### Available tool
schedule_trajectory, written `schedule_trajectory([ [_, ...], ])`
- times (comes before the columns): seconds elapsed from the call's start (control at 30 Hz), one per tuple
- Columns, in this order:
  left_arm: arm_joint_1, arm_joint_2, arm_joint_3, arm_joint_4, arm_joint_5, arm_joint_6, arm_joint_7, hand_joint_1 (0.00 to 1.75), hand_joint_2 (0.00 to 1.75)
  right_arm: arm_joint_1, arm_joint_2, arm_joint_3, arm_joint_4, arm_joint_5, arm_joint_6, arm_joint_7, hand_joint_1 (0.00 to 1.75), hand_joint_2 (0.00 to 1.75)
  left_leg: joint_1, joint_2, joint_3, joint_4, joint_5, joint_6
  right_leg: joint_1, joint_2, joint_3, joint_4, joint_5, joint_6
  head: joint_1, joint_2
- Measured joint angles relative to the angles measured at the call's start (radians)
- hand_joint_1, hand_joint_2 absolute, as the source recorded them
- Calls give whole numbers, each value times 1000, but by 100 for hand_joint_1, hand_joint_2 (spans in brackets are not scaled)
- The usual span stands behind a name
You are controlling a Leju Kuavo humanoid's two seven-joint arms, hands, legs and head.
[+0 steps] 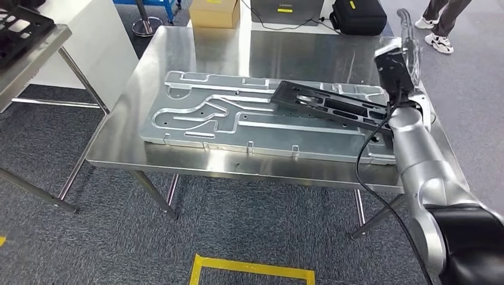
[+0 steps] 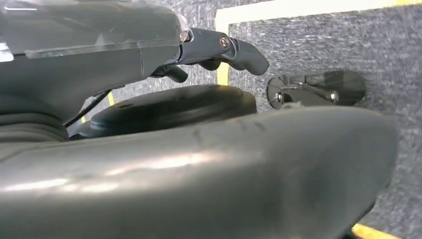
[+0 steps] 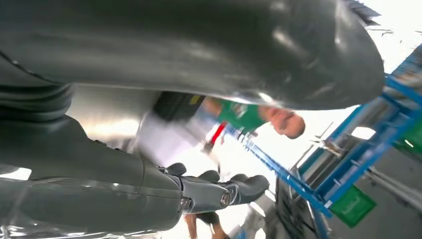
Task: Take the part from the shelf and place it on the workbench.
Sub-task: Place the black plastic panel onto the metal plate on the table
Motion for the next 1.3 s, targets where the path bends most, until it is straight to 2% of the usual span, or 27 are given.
schedule_trajectory([
  [0.07,0,-1,9,0,11,5,-1,0,0,87,9,2,-129,-106,5,4,0,0,4,0,4,-12,8,7,0,-1,2,-1,-3,9,0,0],
  [0.1,-2,-2,13,0,16,7,-2,0,0,131,13,4,-193,-143,4,6,0,0,6,0,6,-20,15,12,0,0,-3,13,-17,13,1,0],
  [0.13,-3,-2,17,0,19,9,-4,0,0,178,16,7,-258,-170,5,6,0,0,8,1,8,-28,20,16,0,0,-16,47,-44,15,1,0],
  [0.2,-5,-3,25,0,26,11,-6,0,0,288,23,22,-389,-204,3,6,0,0,9,-1,7,-31,25,21,-2,1,-63,168,-118,19,2,0],
  [0.23,-4,-3,29,0,29,12,-7,0,0,347,29,34,-454,-211,0,6,0,0,9,-2,5,-30,26,20,-2,1,-87,228,-145,21,3,0],
  [0.27,-3,-3,33,0,30,12,-7,0,0,403,36,47,-511,-214,-5,5,0,0,9,-2,2,-28,26,20,-4,1,-98,261,-155,23,2,0],
  [0.3,-3,-3,36,0,31,13,-8,0,0,449,42,60,-562,-215,-10,4,0,0,9,-2,-2,-24,26,19,-5,1,-92,257,-145,24,2,0],
  [0.33,-3,-3,39,0,32,13,-8,0,0,483,47,69,-607,-214,-14,4,0,0,9,-2,-7,-18,26,18,-8,0,-67,213,-120,25,2,0],
  [0.4,-6,-3,43,0,34,14,-9,0,0,525,53,82,-678,-213,-22,3,0,0,7,-1,-18,-4,25,11,-10,1,6,80,-68,24,2,0],
  [0.43,-7,-2,44,0,37,14,-9,0,0,544,57,86,-709,-211,-27,2,0,0,6,-1,-22,1,26,6,-9,1,30,35,-54,21,2,0],
  [0.47,-7,-2,47,0,40,15,-10,0,0,565,64,91,-740,-208,-31,1,0,0,4,-1,-25,4,27,0,-6,2,41,11,-47,16,2,0],
  [0.57,-5,-1,55,0,45,20,-18,0,0,640,93,113,-820,-192,-45,-7,0,0,5,-2,-31,6,31,-19,-4,3,32,7,-31,-5,2,0],
  [0.63,-5,-1,60,0,44,25,-25,0,0,682,114,129,-857,-184,-59,-13,0,0,8,-1,-52,50,-18,-31,-8,1,18,4,-15,-20,0,0],
  [0.73,-7,0,61,0,42,28,-28,0,0,737,138,141,-891,-194,-72,-15,0,0,13,1,-104,228,-150,-43,-8,-3,-15,4,9,-28,-1,0],
  [0.77,-7,0,61,0,41,28,-28,0,0,754,145,142,-899,-201,-72,-15,0,0,13,1,-106,268,-173,-45,-7,-4,-27,5,18,-28,-1,0],
  [0.8,-7,1,61,0,41,28,-29,0,0,768,151,143,-906,-208,-71,-15,0,0,13,1,-88,271,-179,-45,-6,-5,-40,5,28,-27,-1,0],
  [0.83,-7,1,62,0,41,29,-29,0,0,778,157,144,-912,-211,-70,-15,0,0,13,1,-48,232,-167,-42,-5,-4,-51,6,37,-26,-1,0],
  [0.9,-10,3,62,0,40,29,-30,0,0,790,165,145,-924,-213,-68,-13,0,0,10,1,65,81,-132,-31,-4,-3,-68,6,56,-22,-1,0],
  [0.93,-13,4,62,0,39,31,-31,0,0,794,169,146,-929,-213,-67,-11,0,0,7,1,106,18,-118,-24,-3,-3,-72,4,65,-17,0,0],
  [0.97,-15,5,62,0,37,32,-32,0,0,798,173,146,-932,-212,-64,-7,0,0,4,1,128,-20,-109,-17,-4,-3,-74,2,75,-11,-1,0],
  [1.07,-16,8,62,0,33,34,-35,0,0,815,190,149,-929,-209,-54,14,0,0,0,2,122,-36,-79,-1,-7,-4,-74,-15,104,8,-2,0],
  [1.1,-17,8,62,0,31,35,-35,0,0,822,194,150,-926,-209,-52,19,0,0,2,4,114,-42,-63,5,-7,-3,-79,-12,96,13,-2,0],
  [1.13,-17,8,62,0,30,35,-35,0,0,827,197,151,-924,-210,-52,22,0,0,5,6,104,-49,-45,12,-6,-2,-89,7,65,16,-1,0],
  [1.17,-18,8,62,0,29,36,-35,0,0,831,200,151,-922,-210,-50,25,0,0,7,9,90,-55,-28,17,-7,0,-104,48,16,19,0,0],
  [1.23,-18,9,62,0,26,37,-34,0,0,838,204,151,-916,-210,-42,39,0,0,6,11,57,-55,-1,21,-8,0,-131,174,-93,25,1,0],
  [1.27,-18,9,62,0,25,37,-33,0,0,844,206,151,-911,-211,-34,49,0,0,5,12,39,-53,12,21,-9,0,-135,233,-116,28,2,0],
  [1.3,-17,9,62,0,24,37,-33,0,0,852,209,151,-904,-212,-25,58,0,0,5,13,22,-51,24,19,-10,0,-127,268,-115,30,2,0],
])
